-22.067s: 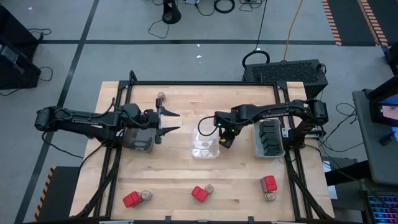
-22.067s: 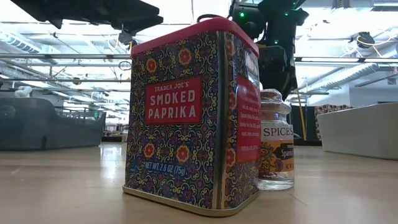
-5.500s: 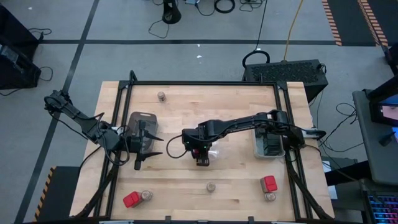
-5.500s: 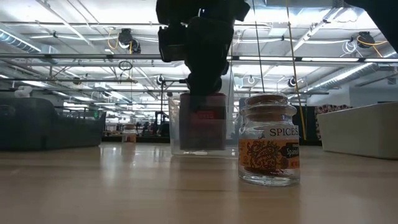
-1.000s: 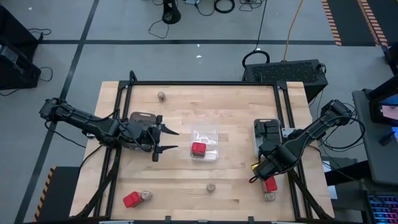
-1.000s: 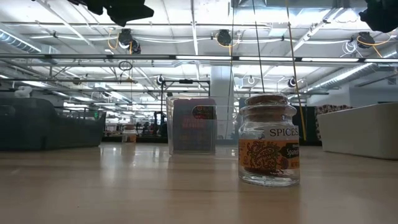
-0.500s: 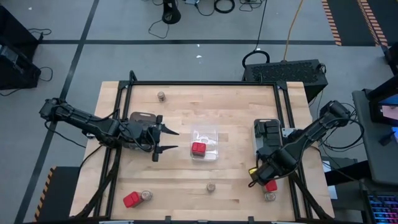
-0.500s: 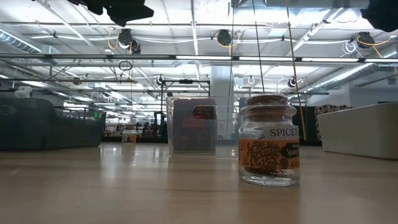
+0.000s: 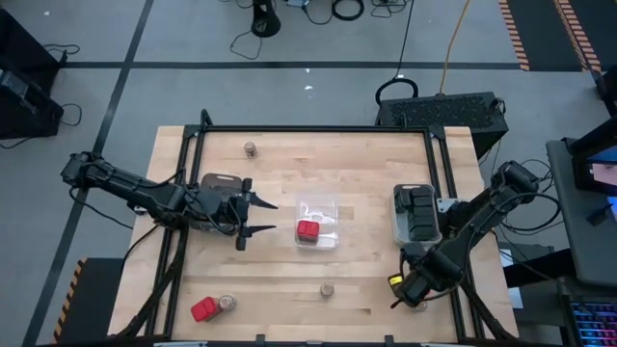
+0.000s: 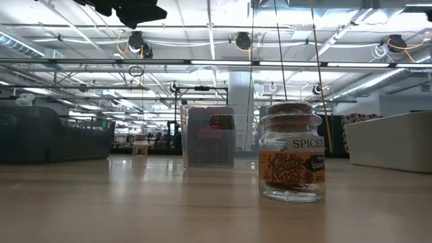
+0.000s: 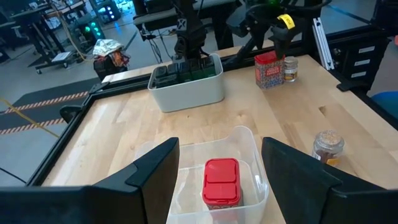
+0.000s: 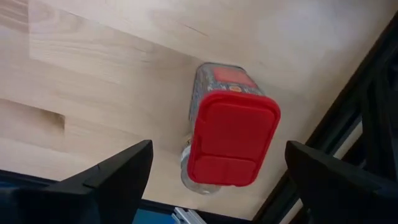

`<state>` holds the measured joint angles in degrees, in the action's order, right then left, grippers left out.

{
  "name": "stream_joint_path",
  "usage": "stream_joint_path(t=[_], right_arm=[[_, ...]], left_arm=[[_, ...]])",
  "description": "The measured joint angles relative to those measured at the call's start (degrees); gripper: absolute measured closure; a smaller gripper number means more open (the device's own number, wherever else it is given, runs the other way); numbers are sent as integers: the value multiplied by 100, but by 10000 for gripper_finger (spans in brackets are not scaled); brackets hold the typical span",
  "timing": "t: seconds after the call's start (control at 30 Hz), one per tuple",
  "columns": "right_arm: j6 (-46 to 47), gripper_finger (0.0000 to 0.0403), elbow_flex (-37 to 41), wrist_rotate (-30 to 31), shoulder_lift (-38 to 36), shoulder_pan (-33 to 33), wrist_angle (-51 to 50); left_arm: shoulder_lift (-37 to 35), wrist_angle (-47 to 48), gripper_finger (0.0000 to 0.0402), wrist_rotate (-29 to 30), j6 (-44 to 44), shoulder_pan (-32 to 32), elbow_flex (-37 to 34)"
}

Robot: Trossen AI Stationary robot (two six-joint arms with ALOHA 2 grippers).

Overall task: Sort spices by type
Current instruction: Put the red seasoning can into the transparent bin

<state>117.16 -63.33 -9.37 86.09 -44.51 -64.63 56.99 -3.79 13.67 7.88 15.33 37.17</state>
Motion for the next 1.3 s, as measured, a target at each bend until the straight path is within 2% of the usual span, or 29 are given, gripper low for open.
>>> stream_joint_path(t=[0.33,0.57,0.87,1.0,1.3], right_arm=[[374,55,19,145,13,-263,49],[274,55,518,186,15,-286,757],[329,60,588,184,15,-286,692],[375,90,590,154,15,-286,694],[355,193,590,106,13,-286,697]], left_arm=[[0,2,166,4,0,0,0],[0,2,166,4,-2,0,0],[0,0,166,4,0,0,0],[0,0,166,4,0,0,0],[0,0,166,5,2,0,0]])
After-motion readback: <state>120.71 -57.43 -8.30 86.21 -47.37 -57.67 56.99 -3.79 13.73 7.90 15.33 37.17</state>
